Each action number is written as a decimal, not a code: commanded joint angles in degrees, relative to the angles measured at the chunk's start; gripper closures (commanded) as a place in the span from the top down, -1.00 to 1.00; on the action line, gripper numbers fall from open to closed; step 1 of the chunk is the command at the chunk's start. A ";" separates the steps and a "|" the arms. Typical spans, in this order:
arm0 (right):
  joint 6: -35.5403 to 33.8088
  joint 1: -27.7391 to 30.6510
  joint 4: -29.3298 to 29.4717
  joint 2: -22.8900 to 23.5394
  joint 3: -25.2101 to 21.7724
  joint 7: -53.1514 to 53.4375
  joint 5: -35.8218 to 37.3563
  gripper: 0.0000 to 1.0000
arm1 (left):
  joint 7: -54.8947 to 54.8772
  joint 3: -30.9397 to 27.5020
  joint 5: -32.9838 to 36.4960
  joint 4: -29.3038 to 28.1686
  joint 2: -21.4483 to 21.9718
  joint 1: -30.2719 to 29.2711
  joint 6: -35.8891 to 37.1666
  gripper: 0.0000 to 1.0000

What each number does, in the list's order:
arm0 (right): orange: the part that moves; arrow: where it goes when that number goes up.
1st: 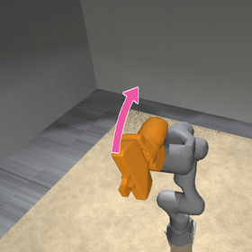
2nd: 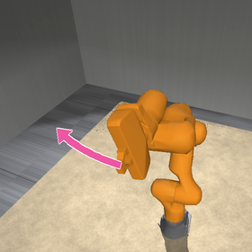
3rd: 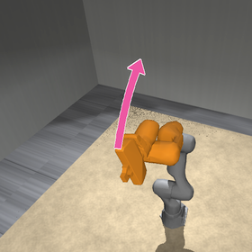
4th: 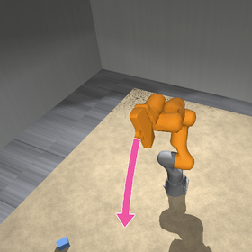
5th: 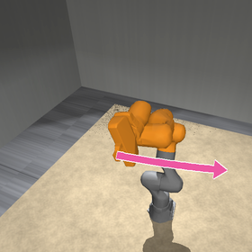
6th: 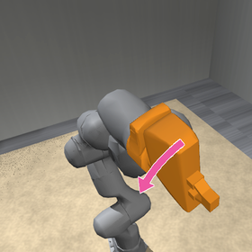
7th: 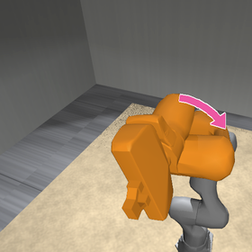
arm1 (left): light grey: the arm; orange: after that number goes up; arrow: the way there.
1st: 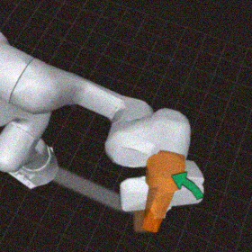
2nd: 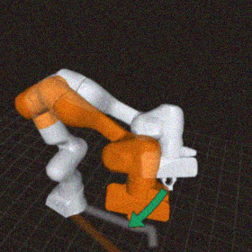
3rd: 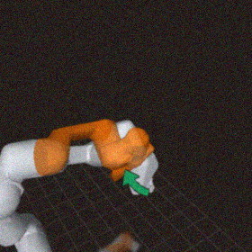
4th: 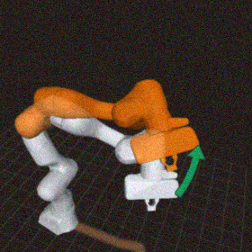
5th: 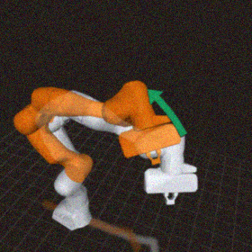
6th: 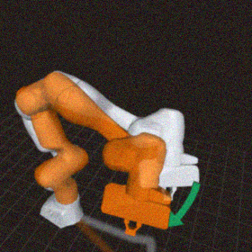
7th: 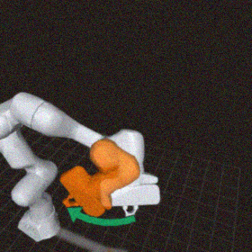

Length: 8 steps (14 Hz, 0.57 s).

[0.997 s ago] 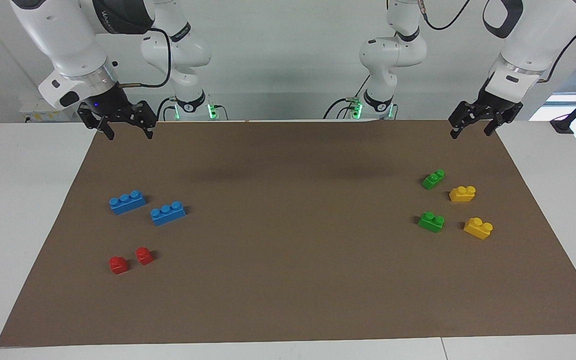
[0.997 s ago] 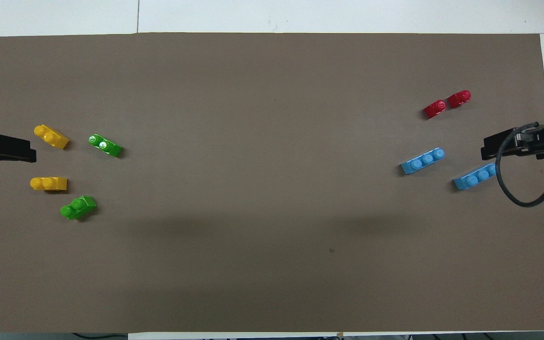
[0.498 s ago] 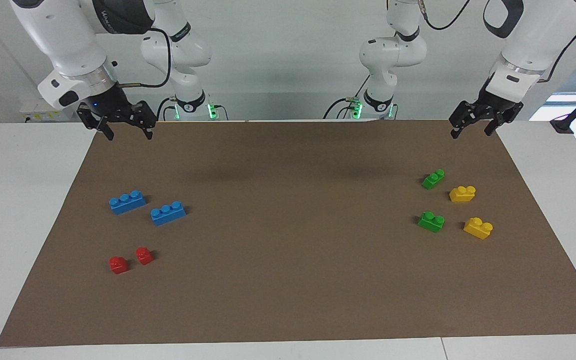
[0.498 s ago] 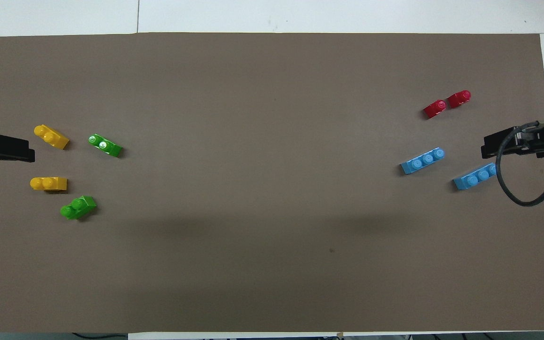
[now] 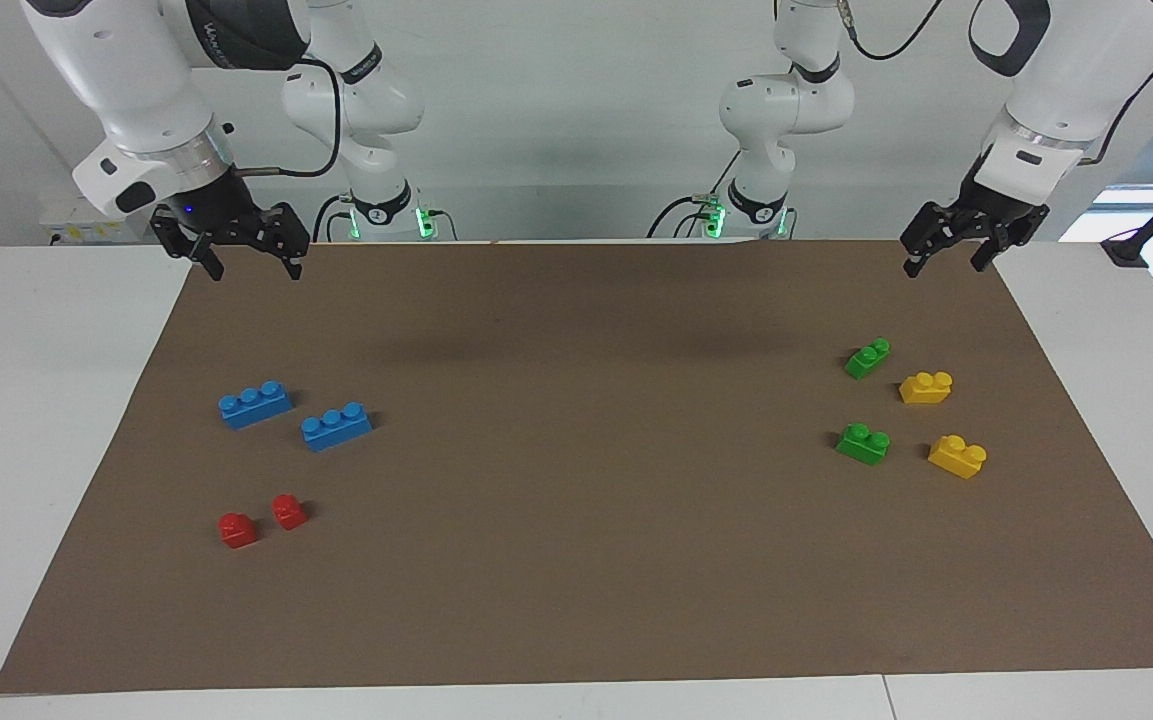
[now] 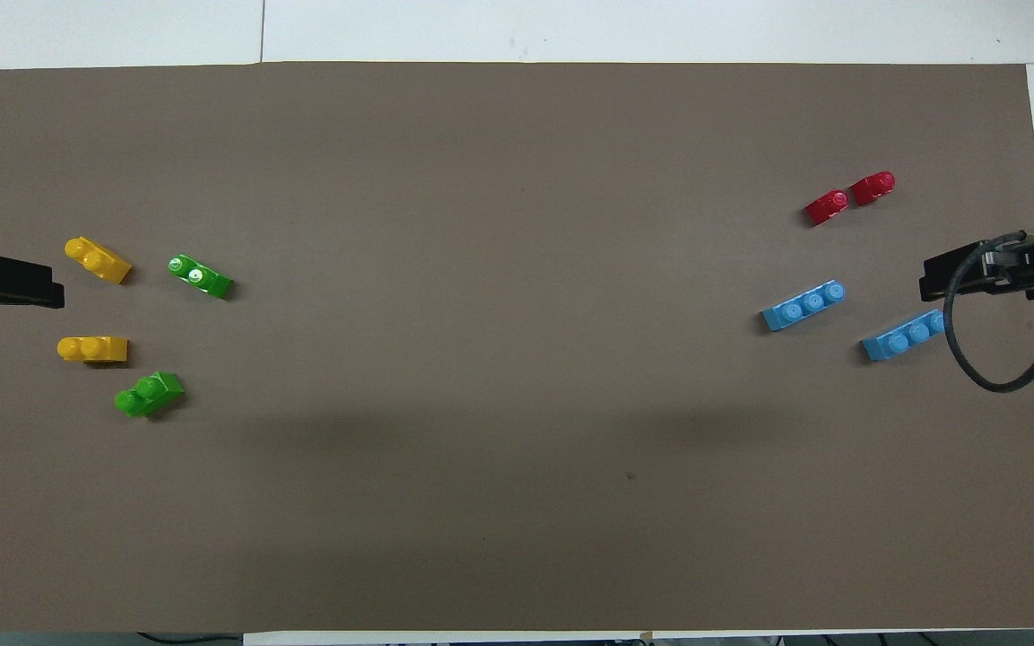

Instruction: Remove green block with left arm and hold with right

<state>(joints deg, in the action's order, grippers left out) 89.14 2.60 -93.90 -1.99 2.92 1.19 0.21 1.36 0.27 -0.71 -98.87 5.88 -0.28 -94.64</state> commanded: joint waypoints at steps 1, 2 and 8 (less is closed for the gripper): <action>0.68 0.30 -1.28 -1.00 0.33 -0.58 1.20 1.00 | -0.57 -0.45 -0.79 0.25 0.10 0.10 0.16 1.00; 0.68 0.38 -1.28 -1.00 0.33 -0.58 1.20 1.00 | -0.49 -0.45 -0.79 0.34 0.10 0.10 0.16 1.00; 0.77 0.65 -1.28 -0.91 0.42 0.73 0.32 1.00 | -0.57 -0.54 -0.79 0.34 0.10 -0.08 -0.10 1.00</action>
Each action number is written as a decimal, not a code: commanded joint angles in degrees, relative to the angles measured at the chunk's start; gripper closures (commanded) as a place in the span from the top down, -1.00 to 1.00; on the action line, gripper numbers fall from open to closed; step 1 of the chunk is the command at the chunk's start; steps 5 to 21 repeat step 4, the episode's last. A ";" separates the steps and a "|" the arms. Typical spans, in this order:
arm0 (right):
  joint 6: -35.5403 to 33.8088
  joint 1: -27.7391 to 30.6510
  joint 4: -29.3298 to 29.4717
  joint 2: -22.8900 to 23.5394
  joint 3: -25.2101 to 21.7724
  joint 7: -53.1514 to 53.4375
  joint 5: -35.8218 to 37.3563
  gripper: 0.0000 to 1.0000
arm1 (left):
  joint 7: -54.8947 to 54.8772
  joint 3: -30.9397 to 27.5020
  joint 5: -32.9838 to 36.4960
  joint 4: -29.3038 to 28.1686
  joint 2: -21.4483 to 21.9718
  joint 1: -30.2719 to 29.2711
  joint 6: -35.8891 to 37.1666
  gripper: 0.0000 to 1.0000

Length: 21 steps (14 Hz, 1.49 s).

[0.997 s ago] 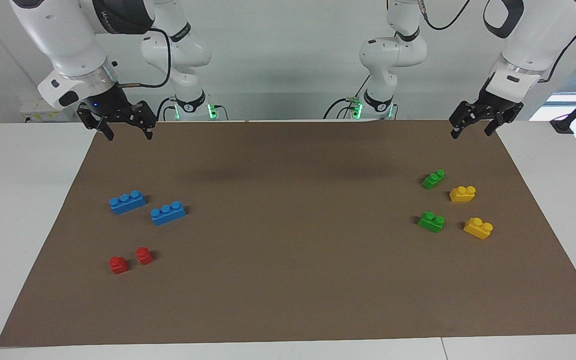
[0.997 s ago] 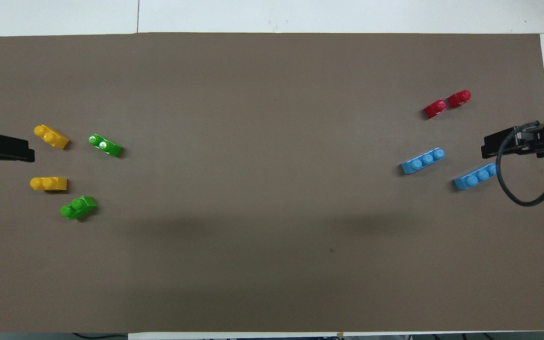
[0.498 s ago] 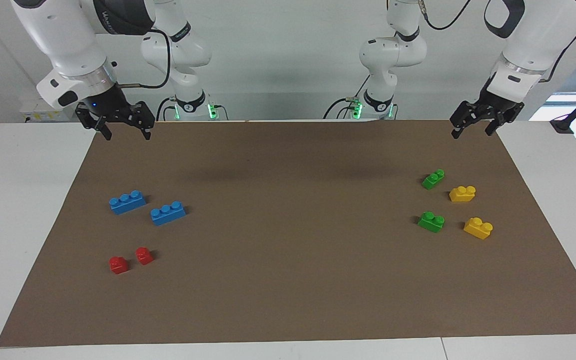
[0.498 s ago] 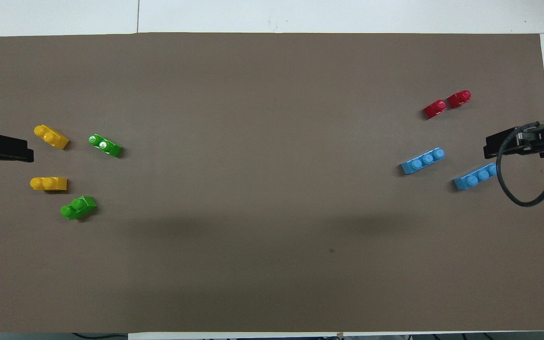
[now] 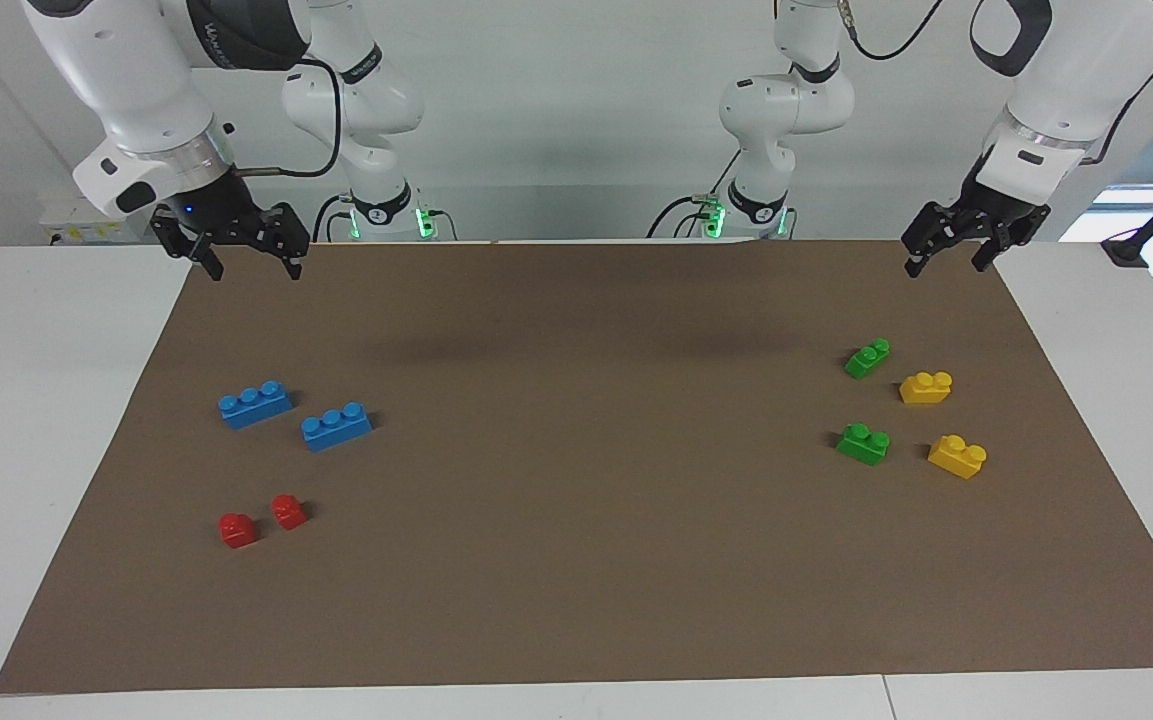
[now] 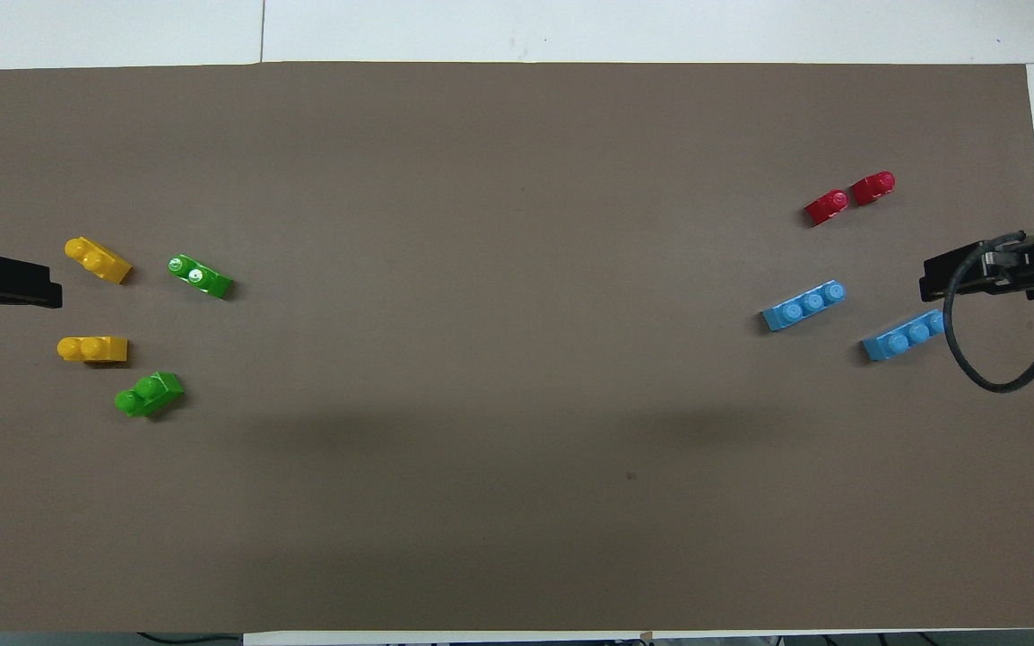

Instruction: Remove green block with left arm and hold with right

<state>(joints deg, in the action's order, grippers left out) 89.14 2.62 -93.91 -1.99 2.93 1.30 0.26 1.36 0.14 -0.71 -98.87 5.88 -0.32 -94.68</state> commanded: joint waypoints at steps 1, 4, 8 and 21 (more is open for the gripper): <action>0.77 0.63 -1.27 -0.91 0.33 1.33 0.27 1.00 | -0.57 -0.31 -0.79 0.51 0.10 -0.03 0.02 1.00; 0.51 0.63 -1.27 -1.00 0.41 2.12 0.18 1.00 | -0.57 -0.40 -0.79 0.34 0.10 -0.03 0.02 1.00; 0.51 0.63 -1.27 -1.00 0.41 2.12 0.18 1.00 | -0.57 -0.40 -0.79 0.34 0.10 -0.03 0.02 1.00; 0.51 0.63 -1.27 -1.00 0.41 2.12 0.18 1.00 | -0.57 -0.40 -0.79 0.34 0.10 -0.03 0.02 1.00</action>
